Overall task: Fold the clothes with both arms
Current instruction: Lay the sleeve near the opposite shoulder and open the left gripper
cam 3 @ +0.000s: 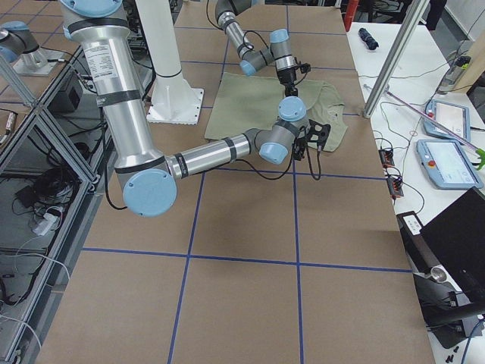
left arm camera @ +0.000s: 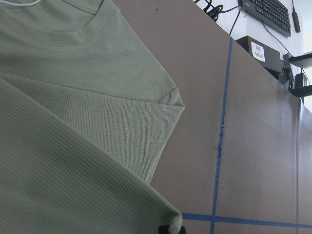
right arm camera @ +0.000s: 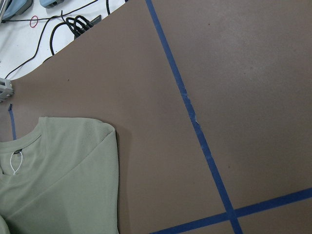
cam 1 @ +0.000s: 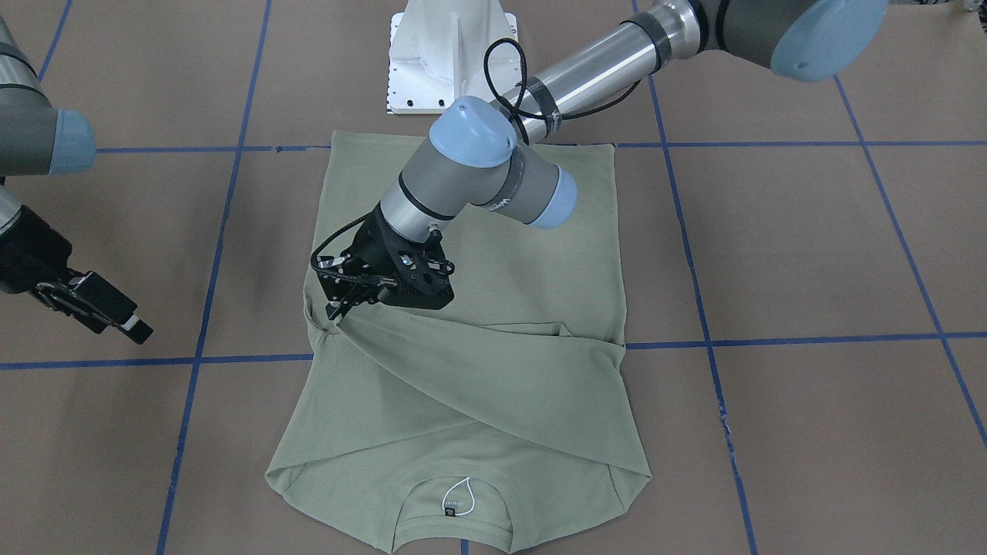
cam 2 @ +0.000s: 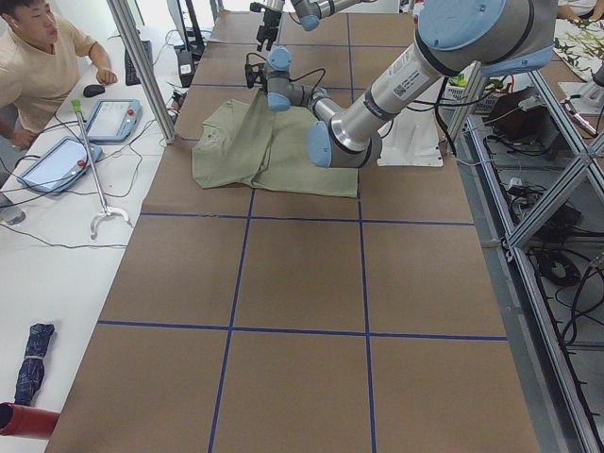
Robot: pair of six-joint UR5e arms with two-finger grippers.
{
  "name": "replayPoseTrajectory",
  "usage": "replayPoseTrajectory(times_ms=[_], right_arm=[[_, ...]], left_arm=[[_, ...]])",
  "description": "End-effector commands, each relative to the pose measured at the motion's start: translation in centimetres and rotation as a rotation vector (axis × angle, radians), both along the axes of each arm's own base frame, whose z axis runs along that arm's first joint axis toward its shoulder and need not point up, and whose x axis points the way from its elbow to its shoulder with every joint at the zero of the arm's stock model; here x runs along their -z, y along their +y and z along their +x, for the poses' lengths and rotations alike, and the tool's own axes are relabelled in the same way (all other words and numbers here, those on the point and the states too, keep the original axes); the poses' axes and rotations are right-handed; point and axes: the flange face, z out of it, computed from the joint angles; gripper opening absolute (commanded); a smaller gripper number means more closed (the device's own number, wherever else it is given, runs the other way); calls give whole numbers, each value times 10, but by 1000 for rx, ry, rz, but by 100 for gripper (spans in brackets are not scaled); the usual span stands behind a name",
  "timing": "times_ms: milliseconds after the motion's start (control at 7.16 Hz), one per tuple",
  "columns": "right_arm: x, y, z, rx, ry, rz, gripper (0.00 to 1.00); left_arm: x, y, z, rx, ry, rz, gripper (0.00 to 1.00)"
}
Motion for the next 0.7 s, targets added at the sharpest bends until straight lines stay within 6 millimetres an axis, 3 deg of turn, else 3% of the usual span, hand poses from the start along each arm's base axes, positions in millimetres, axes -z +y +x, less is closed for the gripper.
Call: replayPoseTrajectory(times_ms=[0,419,559], right_arm=[[-6,4,6,2,7,4,100],[-6,6,8,-3,8,5,100],[-7,7,8,-4,10,4,100]], left_arm=[[1,14,21,21,-2,-9,0],[-3,15,24,20,-9,-11,0],[-3,14,24,23,-8,-13,46]])
